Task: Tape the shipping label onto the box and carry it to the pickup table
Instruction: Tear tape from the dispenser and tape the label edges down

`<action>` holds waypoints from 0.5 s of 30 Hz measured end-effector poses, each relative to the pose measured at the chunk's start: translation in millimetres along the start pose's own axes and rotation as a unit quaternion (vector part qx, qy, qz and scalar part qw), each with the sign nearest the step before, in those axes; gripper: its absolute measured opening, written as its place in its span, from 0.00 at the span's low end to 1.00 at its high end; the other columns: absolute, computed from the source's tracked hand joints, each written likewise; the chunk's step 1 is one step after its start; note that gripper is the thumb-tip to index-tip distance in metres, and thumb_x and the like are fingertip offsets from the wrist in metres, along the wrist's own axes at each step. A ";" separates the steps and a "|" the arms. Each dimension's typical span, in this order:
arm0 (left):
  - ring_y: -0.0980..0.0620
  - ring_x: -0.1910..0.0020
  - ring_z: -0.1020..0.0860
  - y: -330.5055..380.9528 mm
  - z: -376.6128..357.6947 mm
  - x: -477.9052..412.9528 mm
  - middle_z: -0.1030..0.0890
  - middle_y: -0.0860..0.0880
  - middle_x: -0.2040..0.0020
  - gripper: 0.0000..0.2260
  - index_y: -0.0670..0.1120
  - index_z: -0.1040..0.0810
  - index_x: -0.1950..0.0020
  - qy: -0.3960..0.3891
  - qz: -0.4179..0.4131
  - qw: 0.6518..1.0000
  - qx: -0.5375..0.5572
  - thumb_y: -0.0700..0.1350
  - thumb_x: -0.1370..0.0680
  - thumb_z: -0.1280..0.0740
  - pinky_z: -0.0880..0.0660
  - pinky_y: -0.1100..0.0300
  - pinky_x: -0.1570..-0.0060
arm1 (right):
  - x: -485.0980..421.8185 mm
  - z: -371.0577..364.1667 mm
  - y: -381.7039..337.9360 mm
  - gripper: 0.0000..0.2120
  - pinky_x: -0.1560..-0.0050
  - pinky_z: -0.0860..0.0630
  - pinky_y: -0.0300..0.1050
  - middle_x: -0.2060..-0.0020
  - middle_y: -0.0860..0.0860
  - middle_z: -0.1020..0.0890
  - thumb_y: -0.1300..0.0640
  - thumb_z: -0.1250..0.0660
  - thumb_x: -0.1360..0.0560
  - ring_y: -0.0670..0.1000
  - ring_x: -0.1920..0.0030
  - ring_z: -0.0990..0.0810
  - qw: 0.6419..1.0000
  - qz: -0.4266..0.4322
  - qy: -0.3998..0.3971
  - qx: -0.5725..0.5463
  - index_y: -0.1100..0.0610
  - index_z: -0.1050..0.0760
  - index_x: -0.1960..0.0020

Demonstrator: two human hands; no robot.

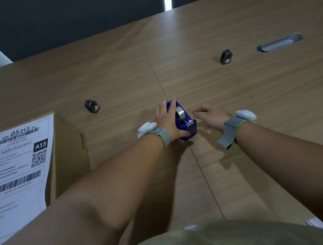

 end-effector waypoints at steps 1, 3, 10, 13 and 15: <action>0.41 0.22 0.58 -0.2 -2.1 -7.0 0.61 0.49 0.20 0.59 0.54 0.58 0.21 -0.001 0.006 1.000 -0.001 0.59 0.39 0.21 0.47 0.44 0.25 | -8.1 -0.3 -0.9 0.14 0.46 0.28 0.47 0.46 0.52 0.20 0.50 0.38 0.23 0.51 0.48 0.24 1.000 -0.008 -0.019 0.009 0.53 0.22 0.41; 0.41 0.22 0.57 -2.5 -7.3 -12.2 0.60 0.48 0.20 0.60 0.54 0.59 0.21 -0.005 0.012 1.000 0.004 0.59 0.40 0.21 0.47 0.44 0.25 | -15.8 -3.9 -1.7 0.15 0.45 0.26 0.49 0.46 0.54 0.19 0.48 0.38 0.24 0.55 0.46 0.22 0.998 -0.030 -0.058 0.024 0.55 0.22 0.43; 0.44 0.23 0.46 -9.9 -19.0 -19.6 0.52 0.47 0.21 0.60 0.53 0.59 0.21 0.034 -0.006 0.999 0.017 0.58 0.40 0.21 0.40 0.49 0.28 | -39.1 -11.0 1.4 0.10 0.59 0.29 0.43 0.52 0.52 0.20 0.48 0.35 0.26 0.51 0.52 0.22 0.983 -0.112 -0.140 -0.047 0.54 0.21 0.57; 0.44 0.25 0.43 -11.9 -21.1 -19.7 0.52 0.48 0.21 0.60 0.53 0.59 0.21 0.033 -0.008 0.999 0.012 0.58 0.40 0.21 0.36 0.48 0.30 | -47.5 -14.8 6.9 0.09 0.55 0.29 0.45 0.53 0.54 0.20 0.48 0.32 0.27 0.53 0.52 0.22 0.979 -0.125 -0.154 -0.050 0.53 0.23 0.60; 0.44 0.25 0.42 -12.0 -21.6 -19.6 0.51 0.48 0.22 0.60 0.53 0.59 0.21 0.034 -0.010 0.999 0.002 0.59 0.40 0.21 0.35 0.49 0.31 | -50.4 -15.8 8.6 0.10 0.55 0.29 0.46 0.54 0.54 0.21 0.48 0.31 0.28 0.53 0.53 0.23 0.977 -0.132 -0.165 -0.037 0.54 0.24 0.60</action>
Point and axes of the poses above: each hand's wrist, its own x-axis away from the middle knuckle, its own z-axis out of the back of the hand, y = z × x, the point moved 1 cm from there along -x, towards the middle knuckle
